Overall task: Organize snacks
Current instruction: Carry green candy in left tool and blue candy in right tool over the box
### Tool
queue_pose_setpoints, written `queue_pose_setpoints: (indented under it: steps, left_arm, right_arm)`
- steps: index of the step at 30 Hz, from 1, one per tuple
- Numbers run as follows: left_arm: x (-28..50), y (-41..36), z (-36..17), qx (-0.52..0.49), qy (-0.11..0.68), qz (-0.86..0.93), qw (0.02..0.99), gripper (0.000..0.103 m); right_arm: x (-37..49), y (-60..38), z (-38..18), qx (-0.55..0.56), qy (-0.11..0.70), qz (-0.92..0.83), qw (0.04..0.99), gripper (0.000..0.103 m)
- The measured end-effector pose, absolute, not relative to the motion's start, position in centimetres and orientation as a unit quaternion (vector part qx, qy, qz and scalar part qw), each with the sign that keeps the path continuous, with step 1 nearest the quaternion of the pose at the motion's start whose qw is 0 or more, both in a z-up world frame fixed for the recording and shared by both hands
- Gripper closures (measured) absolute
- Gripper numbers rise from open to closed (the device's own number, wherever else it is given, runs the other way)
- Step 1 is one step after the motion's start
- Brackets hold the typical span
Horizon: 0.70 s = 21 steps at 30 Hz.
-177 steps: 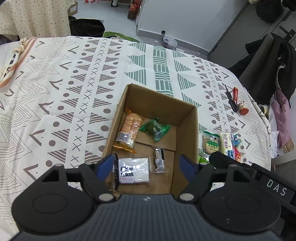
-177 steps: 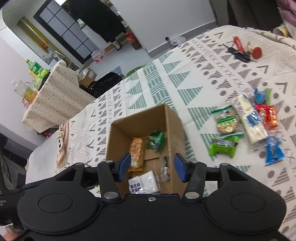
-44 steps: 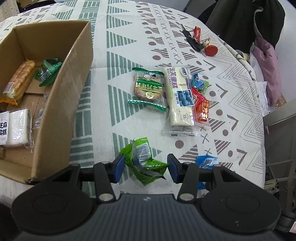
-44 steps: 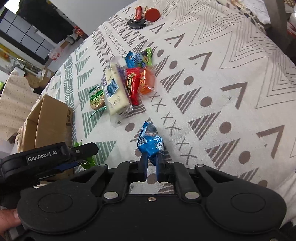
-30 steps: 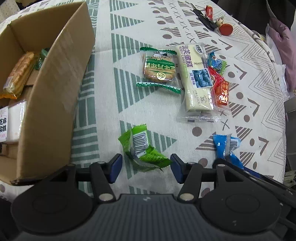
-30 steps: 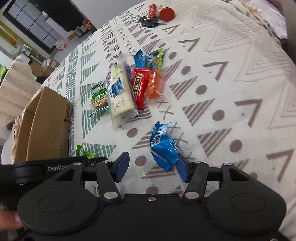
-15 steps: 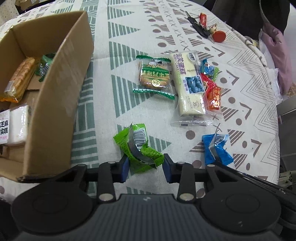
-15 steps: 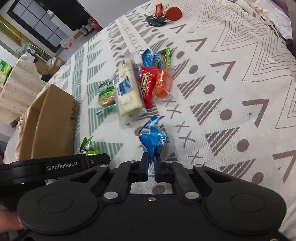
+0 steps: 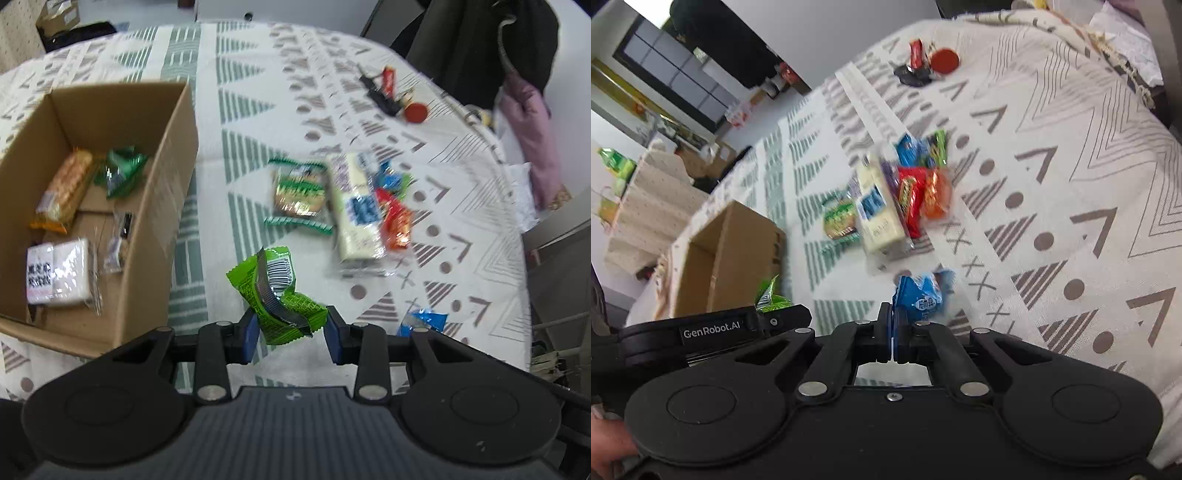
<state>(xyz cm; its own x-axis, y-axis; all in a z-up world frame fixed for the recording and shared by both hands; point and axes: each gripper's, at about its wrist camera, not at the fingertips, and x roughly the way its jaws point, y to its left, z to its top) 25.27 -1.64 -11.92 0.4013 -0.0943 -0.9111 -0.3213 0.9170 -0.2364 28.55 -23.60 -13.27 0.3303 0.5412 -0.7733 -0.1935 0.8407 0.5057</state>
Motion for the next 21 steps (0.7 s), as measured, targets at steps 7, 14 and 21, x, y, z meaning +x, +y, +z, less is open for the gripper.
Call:
queue_pose_setpoints:
  steps: [7,14,21]
  left_arm:
    - [25.0,-1.1,-10.8,-0.201,0.532,0.066,0.82,0.067]
    - [24.7,0.4,-8.4,-0.21,0.51,0.068,0.831,0.067]
    - [24.6,2.9,-5.1,-0.215,0.483,0.076,0.846,0.067]
  right_arm:
    - [28.6,-23.4,-12.0,0.175,0.517,0.236,0.804,0.103]
    - [28.6,-22.3,-10.7,0.176,0.505,0.248,0.807,0.103]
    - [29.3,-19.3,-7.9,0.177,0.483,0.278,0.811,0.103]
